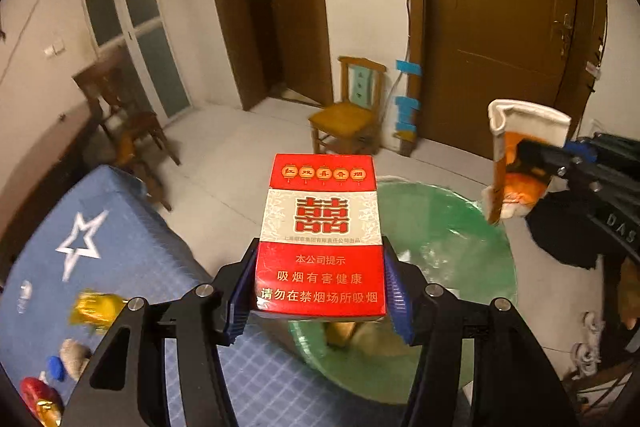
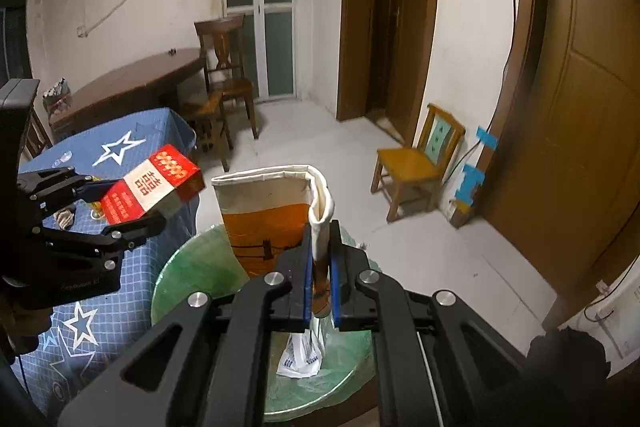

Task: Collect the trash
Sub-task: 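Carry the cigarette pack and paper cup to the green bin and release both, then return both grippers to the table and grasp the gold wrapper with the right gripper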

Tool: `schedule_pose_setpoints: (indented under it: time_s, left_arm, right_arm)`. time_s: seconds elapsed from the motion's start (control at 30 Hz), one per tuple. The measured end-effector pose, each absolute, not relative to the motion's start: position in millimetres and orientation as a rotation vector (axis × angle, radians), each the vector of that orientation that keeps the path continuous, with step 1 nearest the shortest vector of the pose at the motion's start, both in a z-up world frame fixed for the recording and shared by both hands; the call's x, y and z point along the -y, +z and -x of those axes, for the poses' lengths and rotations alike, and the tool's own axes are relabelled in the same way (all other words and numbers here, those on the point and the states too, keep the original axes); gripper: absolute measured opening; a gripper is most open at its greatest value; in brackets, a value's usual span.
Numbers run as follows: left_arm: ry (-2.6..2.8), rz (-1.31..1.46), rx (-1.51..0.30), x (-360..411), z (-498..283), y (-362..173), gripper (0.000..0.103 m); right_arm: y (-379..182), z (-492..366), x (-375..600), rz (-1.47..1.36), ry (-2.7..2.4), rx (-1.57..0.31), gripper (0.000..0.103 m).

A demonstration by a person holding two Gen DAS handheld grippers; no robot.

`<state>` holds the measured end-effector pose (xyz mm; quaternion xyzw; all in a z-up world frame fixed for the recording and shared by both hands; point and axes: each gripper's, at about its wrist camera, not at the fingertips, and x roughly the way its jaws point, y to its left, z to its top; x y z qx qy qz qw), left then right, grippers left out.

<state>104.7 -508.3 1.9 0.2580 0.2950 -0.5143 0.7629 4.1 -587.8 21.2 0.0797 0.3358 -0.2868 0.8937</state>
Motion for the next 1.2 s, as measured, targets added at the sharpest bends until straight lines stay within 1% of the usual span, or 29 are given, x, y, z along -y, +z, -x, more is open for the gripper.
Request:
schedule_pose_setpoints:
  time_s: [0.13, 0.3, 0.33, 0.37, 0.4, 0.43, 0.47, 0.83, 1.0, 1.13, 1.2]
  left_arm:
    - [-1.14, -0.571, -0.68, 517, -104, -14, 0.058]
    - [-1.162, -0.583, -0.688, 521, -100, -20, 0.058]
    - [-1.165, -0.583, -0.696, 519, -100, -20, 0.059]
    - [-1.162, -0.588, -0.707, 521, -101, -22, 0.07]
    - [-1.15, -0.589, -0.707, 521, -101, -22, 0.075]
    - [-1.142, -0.59, -0.695, 519, -100, -21, 0.075]
    - [-1.137, -0.595, -0.688, 518, -99, -20, 0.075]
    - [-1.065, -0.581, -0.612, 480, -96, -13, 0.075]
    - [-1.002, -0.558, -0.588, 445, -95, -15, 0.075]
    - [-0.943, -0.53, -0.583, 410, -97, -14, 0.076]
    - [-0.894, -0.514, -0.571, 384, -101, -13, 0.077]
  right_arm:
    - [13, -5, 596, -0.199, -0.601, -0.723, 0.005]
    - [5, -6, 602, -0.236, -0.592, -0.741, 0.005]
    - [4, -8, 604, -0.238, -0.585, -0.747, 0.007]
    - [2, -10, 606, -0.243, -0.572, -0.753, 0.007]
    - [0, -12, 608, -0.262, -0.569, -0.755, 0.011]
    - [-1, -13, 612, -0.274, -0.572, -0.756, 0.021]
    - [-1, -13, 613, -0.28, -0.57, -0.749, 0.027]
    - [11, -7, 600, -0.245, -0.562, -0.7, 0.027]
    - [16, -13, 578, -0.202, -0.527, -0.665, 0.027]
    - [23, -20, 551, -0.195, -0.457, -0.603, 0.027]
    - [24, -26, 538, -0.213, -0.408, -0.584, 0.029]
